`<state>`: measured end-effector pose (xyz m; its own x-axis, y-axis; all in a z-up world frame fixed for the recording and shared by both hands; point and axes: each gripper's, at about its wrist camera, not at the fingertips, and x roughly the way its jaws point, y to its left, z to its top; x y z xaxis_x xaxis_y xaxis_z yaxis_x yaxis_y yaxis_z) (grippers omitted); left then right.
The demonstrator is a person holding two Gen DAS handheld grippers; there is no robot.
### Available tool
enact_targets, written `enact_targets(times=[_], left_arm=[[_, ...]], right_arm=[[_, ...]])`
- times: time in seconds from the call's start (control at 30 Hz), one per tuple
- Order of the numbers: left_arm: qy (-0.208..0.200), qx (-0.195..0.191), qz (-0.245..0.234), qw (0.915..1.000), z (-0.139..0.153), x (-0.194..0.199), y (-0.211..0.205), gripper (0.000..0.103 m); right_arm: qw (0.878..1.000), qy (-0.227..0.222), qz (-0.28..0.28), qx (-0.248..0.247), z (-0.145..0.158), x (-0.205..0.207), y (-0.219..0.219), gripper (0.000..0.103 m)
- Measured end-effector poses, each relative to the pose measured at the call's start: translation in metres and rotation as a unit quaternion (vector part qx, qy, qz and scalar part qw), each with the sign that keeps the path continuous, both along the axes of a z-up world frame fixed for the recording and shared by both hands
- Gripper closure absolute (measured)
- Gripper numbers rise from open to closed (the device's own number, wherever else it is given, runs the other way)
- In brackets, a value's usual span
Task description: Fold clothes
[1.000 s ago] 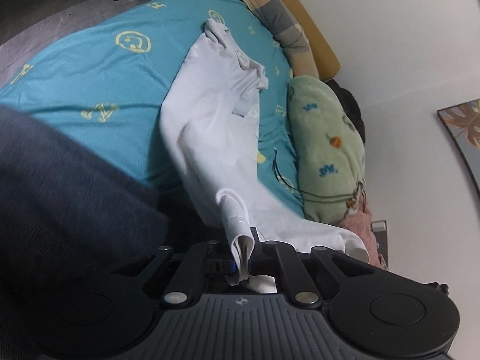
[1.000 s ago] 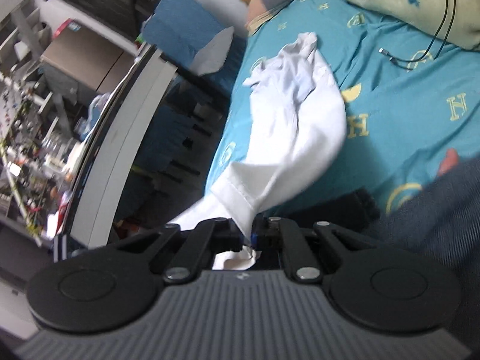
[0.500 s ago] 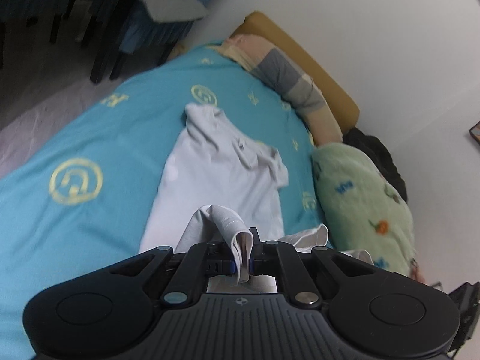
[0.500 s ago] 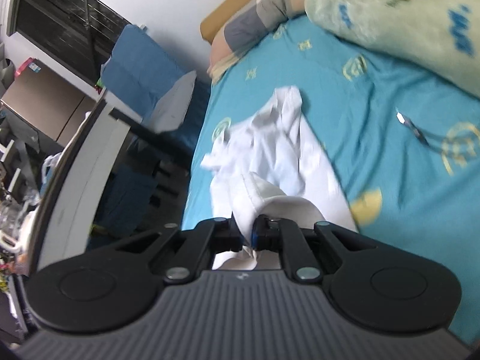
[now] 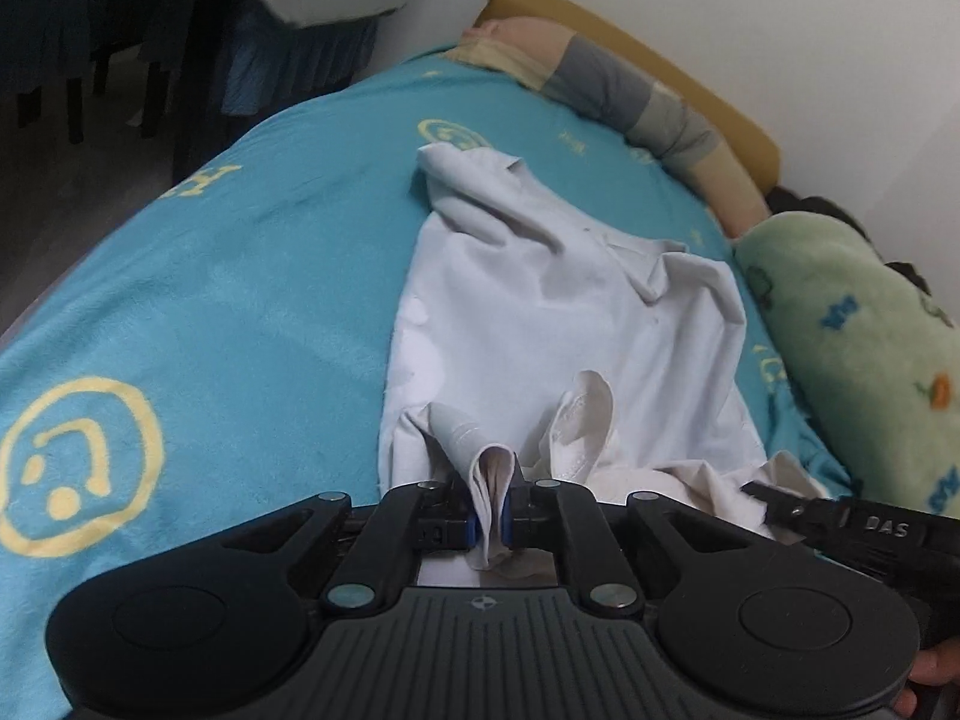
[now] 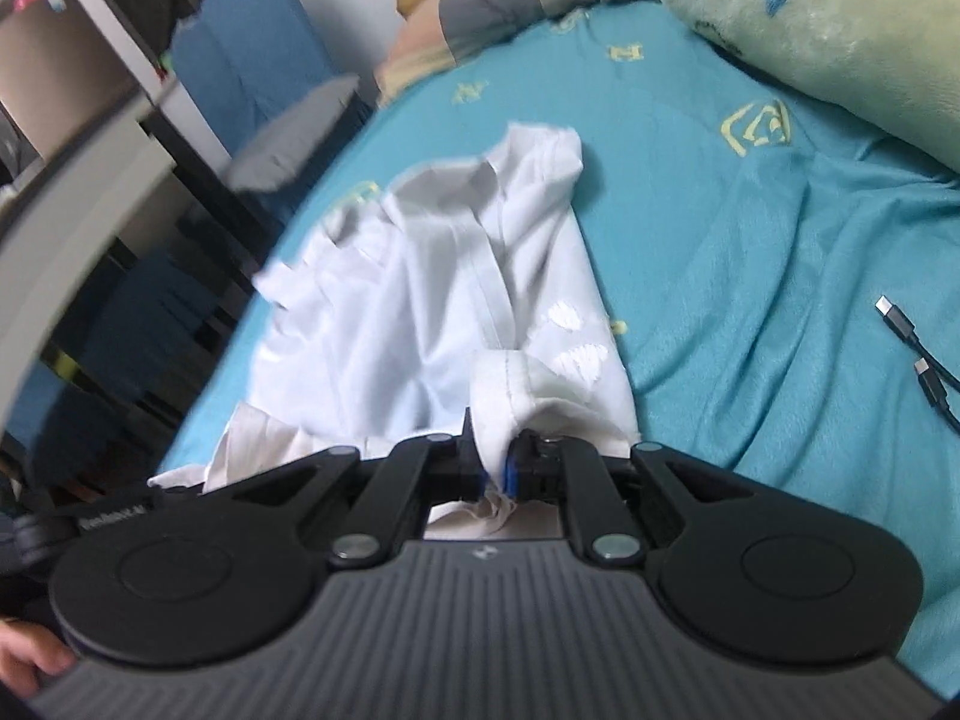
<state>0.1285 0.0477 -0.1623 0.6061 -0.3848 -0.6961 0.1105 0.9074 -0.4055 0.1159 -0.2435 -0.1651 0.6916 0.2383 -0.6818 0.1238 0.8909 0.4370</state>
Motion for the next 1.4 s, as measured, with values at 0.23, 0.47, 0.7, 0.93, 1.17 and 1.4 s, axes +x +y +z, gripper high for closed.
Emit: enact_targets(times=[0.23, 0.47, 0.7, 0.93, 1.17, 1.4], left_arm=[[-0.036, 0.059, -0.024, 0.9973, 0.015, -0.014, -0.019, 0.087], [-0.094, 0.086, -0.042, 0.991, 0.056, -0.048, -0.036, 0.019], [-0.137, 0.097, -0.05, 0.9846, 0.099, -0.111, -0.042, 0.007], [-0.064, 0.035, -0.044, 0.9964, 0.109, -0.152, -0.024, 0.007], [0.13, -0.109, -0.016, 0.9853, 0.055, -0.145, 0.004, 0.009], [0.24, -0.164, 0.046, 0.9557, 0.007, -0.13, 0.022, 0.015]], right_arm=[[1.0, 0.004, 0.005, -0.024, -0.001, 0.0, 0.004, 0.092], [0.998, -0.035, 0.012, -0.048, 0.031, -0.025, 0.013, 0.017], [0.993, -0.096, 0.002, -0.065, 0.076, -0.076, 0.026, 0.017], [0.995, -0.093, -0.015, -0.033, 0.098, -0.127, 0.025, 0.017], [0.977, 0.003, -0.065, 0.205, 0.059, -0.163, -0.001, 0.016], [0.93, 0.115, -0.134, 0.321, -0.003, -0.165, -0.005, 0.016]])
